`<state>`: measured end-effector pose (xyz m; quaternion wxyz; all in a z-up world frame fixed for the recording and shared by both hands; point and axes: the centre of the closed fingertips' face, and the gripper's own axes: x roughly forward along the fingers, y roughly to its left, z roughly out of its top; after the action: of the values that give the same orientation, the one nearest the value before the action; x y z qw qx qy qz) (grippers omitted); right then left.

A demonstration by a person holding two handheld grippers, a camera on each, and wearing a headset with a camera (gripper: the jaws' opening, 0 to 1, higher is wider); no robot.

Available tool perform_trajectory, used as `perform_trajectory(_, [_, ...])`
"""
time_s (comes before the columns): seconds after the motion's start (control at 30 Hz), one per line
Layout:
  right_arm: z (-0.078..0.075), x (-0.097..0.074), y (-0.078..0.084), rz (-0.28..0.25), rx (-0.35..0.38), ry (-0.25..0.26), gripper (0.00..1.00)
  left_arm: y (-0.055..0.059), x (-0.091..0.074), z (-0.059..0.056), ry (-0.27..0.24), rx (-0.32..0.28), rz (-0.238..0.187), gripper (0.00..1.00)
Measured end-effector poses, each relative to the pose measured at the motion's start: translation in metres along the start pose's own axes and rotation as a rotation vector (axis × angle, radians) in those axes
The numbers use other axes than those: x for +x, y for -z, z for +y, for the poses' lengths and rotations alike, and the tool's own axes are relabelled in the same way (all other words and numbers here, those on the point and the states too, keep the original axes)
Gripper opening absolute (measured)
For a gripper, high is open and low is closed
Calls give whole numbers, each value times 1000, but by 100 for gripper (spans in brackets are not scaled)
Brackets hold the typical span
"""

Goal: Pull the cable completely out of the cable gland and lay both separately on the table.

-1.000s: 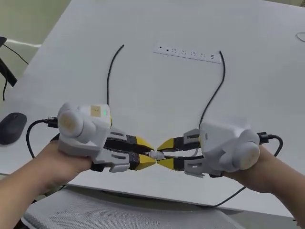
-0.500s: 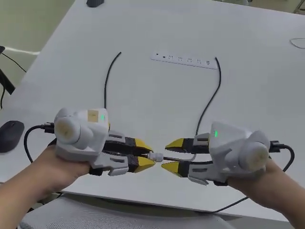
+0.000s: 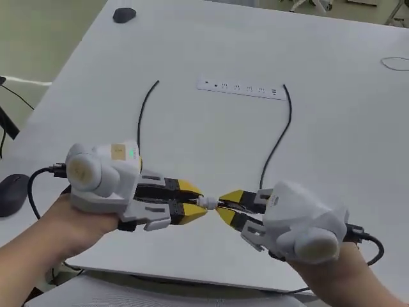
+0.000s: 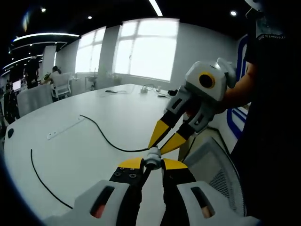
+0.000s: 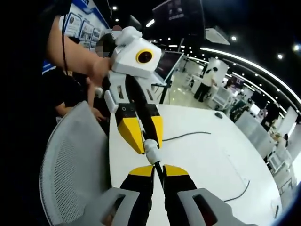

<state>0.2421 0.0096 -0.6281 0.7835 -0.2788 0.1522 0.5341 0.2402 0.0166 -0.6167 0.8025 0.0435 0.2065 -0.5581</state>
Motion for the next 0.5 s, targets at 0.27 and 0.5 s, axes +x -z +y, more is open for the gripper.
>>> perform_trajectory(0.27, [-2, 3, 1, 14, -72, 18, 0, 1, 1, 3, -7, 20, 14, 15])
perform_trajectory(0.5, [-3, 1, 6, 16, -47, 24, 0, 2, 7, 3, -4, 28, 8, 15])
